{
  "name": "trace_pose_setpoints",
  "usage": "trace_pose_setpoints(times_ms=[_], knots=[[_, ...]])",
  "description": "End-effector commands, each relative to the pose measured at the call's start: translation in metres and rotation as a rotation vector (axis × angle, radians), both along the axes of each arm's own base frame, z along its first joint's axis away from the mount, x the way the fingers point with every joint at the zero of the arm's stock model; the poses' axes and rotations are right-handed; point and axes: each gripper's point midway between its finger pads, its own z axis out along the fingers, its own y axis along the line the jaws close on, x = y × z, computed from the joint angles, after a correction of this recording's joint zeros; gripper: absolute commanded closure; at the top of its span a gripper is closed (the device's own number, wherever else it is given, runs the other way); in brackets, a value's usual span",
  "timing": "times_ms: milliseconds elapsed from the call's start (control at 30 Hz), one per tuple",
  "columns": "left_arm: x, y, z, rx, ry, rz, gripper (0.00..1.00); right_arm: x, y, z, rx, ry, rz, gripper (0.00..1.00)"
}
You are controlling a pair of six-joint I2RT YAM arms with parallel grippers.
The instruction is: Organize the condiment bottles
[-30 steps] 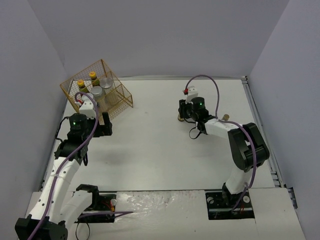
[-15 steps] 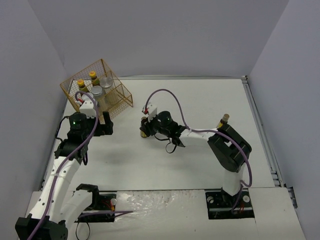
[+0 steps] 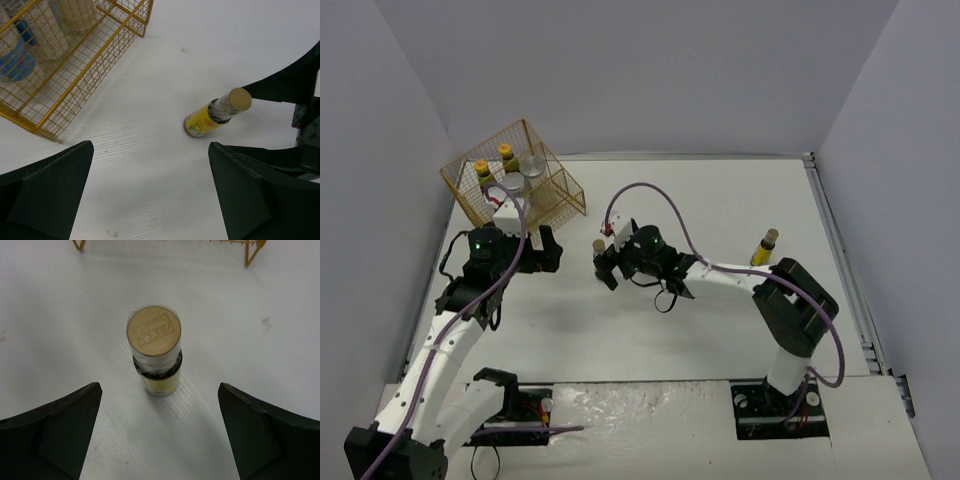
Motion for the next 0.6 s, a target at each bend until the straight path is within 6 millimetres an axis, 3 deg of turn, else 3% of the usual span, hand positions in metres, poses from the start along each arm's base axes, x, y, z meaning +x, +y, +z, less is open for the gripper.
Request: trace_pose_setpoints(times_ms=[0,133,167,333,400,467,567], knots=[[0.014,-0.022,0.037,-0.076,-0.096,-0.014,0.03,-0.003,-0.018,0.091,0.108,-0.157,-0.047,0.0],[0.016,-0.047,0.035,-0.08,-0.093,-0.035,0.03,-0.002,-0.059,0.093,0.043,-0.153,-0.186,0.0],[0.019,-0.057,0.035,-0.073,-0.104,-0.037,0.03,-0.004,-0.08,0.103,0.043,-0.157,-0.267,0.0],[0.026,-0.088,0.031,-0.02,-0.132,-0.021,0.03,-0.017,-0.152,0.111,0.042,-0.149,-0.522,0.0],[0.031,-0.096,0.024,-0.007,-0.13,-0.017,0.03,-0.025,-0.172,0.126,0.097,-0.165,-0.568,0.0],[0.036,-0.103,0.024,-0.005,-0.15,-0.002,0.05,-0.032,-0.186,0.122,0.105,-0.158,-0.595,0.0],[0.042,-0.114,0.013,0.023,-0.15,0.004,0.1,-0.04,-0.204,0.131,0.146,-0.175,-0.63,0.0]])
